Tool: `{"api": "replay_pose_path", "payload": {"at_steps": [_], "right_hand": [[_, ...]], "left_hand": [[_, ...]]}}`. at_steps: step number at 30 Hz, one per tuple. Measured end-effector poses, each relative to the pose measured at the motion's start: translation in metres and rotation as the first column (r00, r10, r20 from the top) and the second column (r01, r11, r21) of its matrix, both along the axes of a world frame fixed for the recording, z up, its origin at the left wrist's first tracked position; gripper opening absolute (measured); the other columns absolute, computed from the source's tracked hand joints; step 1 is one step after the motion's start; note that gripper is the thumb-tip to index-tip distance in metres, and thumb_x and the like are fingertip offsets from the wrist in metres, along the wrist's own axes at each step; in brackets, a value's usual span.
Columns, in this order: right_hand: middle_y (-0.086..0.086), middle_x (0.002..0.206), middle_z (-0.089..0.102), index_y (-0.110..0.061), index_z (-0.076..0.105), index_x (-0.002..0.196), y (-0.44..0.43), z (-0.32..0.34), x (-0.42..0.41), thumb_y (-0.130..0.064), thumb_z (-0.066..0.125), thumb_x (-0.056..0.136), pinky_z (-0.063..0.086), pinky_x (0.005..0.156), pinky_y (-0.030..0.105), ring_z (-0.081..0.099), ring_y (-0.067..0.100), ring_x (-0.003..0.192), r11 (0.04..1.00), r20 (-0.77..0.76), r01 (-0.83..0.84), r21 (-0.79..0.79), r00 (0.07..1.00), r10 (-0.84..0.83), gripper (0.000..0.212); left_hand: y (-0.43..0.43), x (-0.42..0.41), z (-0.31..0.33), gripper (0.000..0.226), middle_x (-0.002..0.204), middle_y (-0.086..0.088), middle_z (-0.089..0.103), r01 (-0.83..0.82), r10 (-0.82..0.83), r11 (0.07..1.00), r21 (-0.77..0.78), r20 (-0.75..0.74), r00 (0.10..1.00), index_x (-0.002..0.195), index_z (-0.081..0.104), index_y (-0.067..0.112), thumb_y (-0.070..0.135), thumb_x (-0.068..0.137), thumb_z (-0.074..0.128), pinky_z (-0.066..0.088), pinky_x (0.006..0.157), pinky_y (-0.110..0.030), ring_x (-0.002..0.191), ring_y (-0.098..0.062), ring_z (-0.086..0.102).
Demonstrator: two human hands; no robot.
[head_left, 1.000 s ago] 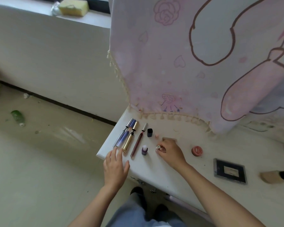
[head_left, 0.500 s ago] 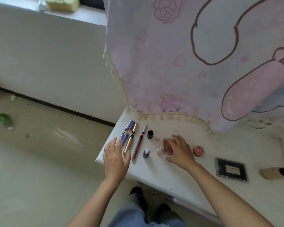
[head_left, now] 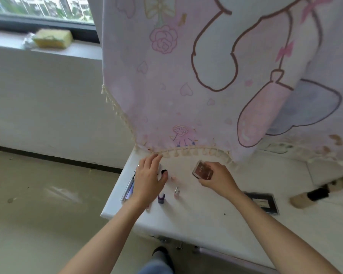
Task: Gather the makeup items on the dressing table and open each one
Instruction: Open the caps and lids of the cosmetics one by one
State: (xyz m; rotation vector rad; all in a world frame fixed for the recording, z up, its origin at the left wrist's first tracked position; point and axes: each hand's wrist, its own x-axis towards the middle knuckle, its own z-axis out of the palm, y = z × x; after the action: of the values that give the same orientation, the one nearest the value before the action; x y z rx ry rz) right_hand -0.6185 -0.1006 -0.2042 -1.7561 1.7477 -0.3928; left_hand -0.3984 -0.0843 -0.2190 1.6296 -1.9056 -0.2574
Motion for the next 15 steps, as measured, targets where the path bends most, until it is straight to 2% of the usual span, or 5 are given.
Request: {"api": "replay_pose_path", "payload": {"at_steps": [2,5,8,11,15], "right_hand": [[0.001,0.103,0.057,-0.010,0.058,0.116,0.007,0.028,-0.015,-0.011,0.072,0.073,0.037,0.063,0.004,0.053,0.013,0.092,1.000,0.109,0.022,-0.006,0.994,-0.021,0.045],[-0.003,0.114,0.058,-0.015,0.055,0.122,0.024,0.061,-0.043,-0.013,0.073,0.074,0.038,0.069,0.008,0.053,0.008,0.098,1.000,0.192,0.012,-0.008,0.981,-0.010,0.052],[-0.007,0.110,0.059,-0.018,0.056,0.122,0.045,0.086,-0.072,-0.017,0.073,0.074,0.039,0.070,0.008,0.055,0.005,0.094,1.000,0.220,-0.001,-0.010,0.975,0.003,0.051],[-0.009,0.097,0.061,-0.019,0.060,0.115,0.069,0.106,-0.101,-0.021,0.073,0.074,0.043,0.070,0.012,0.056,0.001,0.081,0.999,0.247,0.029,-0.040,0.969,-0.018,0.043],[-0.002,0.100,0.065,-0.029,0.060,0.099,0.093,0.119,-0.138,-0.032,0.071,0.075,0.052,0.088,0.034,0.063,0.018,0.092,0.996,0.299,0.087,-0.033,0.952,-0.073,0.027]], "left_hand": [[-0.003,-0.025,0.019,0.051,0.122,-0.012,0.059,0.123,-0.124,0.992,0.030,0.020,0.992,0.123,0.052,0.009,0.034,0.079,0.054,0.050,0.091,-0.043,0.111,-0.028,0.051],[0.004,-0.068,0.042,0.076,0.147,0.000,0.033,0.309,-0.294,0.925,0.220,-0.098,0.951,0.142,0.029,0.017,0.034,0.079,0.068,0.026,0.112,-0.034,0.135,-0.019,0.029],[0.018,-0.108,0.058,0.087,0.147,0.002,0.030,0.381,-0.347,0.896,0.228,-0.175,0.921,0.144,0.023,0.021,0.039,0.074,0.072,0.027,0.112,-0.036,0.135,-0.017,0.030],[0.039,-0.146,0.069,0.087,0.142,0.001,0.038,0.379,-0.350,0.918,0.119,-0.209,0.913,0.142,0.027,0.020,0.038,0.071,0.075,0.028,0.109,-0.028,0.130,-0.014,0.034],[0.069,-0.197,0.082,0.082,0.126,-0.001,0.047,0.352,-0.318,0.936,0.019,-0.386,0.866,0.134,0.038,0.015,0.025,0.065,0.082,0.035,0.092,-0.017,0.109,-0.008,0.043]]}}
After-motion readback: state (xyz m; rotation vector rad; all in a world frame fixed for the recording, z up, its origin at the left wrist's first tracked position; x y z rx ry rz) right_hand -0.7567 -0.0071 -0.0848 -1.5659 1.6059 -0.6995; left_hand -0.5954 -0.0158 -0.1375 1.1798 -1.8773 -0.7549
